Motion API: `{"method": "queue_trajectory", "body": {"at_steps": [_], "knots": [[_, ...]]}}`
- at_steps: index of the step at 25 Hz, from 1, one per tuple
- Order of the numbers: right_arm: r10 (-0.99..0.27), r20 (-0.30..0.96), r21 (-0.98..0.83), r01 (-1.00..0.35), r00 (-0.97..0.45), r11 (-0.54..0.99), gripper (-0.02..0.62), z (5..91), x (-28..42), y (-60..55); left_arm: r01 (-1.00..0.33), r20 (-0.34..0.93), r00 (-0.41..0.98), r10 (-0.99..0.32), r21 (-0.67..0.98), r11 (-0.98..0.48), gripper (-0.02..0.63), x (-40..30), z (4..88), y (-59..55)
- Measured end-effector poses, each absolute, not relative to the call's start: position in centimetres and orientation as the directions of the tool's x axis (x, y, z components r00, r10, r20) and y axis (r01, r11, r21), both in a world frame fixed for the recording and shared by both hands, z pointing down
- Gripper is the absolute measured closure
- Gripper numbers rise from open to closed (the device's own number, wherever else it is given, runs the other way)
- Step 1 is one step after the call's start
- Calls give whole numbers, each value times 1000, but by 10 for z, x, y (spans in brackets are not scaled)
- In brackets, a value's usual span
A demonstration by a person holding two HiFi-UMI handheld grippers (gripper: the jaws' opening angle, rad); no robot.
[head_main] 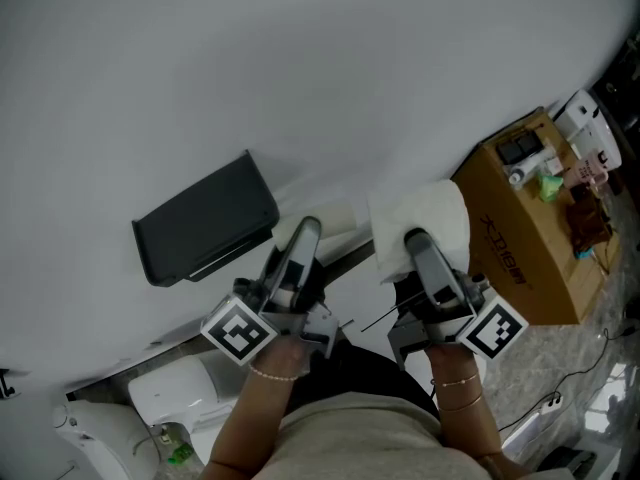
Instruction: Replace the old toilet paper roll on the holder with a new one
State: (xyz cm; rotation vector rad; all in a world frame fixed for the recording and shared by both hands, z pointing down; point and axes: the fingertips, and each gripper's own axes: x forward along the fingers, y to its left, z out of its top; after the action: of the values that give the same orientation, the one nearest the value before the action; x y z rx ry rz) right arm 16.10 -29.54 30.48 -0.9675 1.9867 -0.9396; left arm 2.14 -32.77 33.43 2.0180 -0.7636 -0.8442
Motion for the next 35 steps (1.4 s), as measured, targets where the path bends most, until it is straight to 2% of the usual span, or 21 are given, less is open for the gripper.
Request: {"method": "queue_trajectory", "body": {"at_steps": [21, 35], "knots": [[-894, -274, -817, -405, -354, 411, 146, 296, 197, -263, -217, -274, 705, -654, 795, -567, 391, 75, 325, -310], [-860, -299, -825, -341, -413, 451, 146, 293, 164, -255, -311, -270, 654, -707, 757, -575, 391, 33, 314, -276]]}}
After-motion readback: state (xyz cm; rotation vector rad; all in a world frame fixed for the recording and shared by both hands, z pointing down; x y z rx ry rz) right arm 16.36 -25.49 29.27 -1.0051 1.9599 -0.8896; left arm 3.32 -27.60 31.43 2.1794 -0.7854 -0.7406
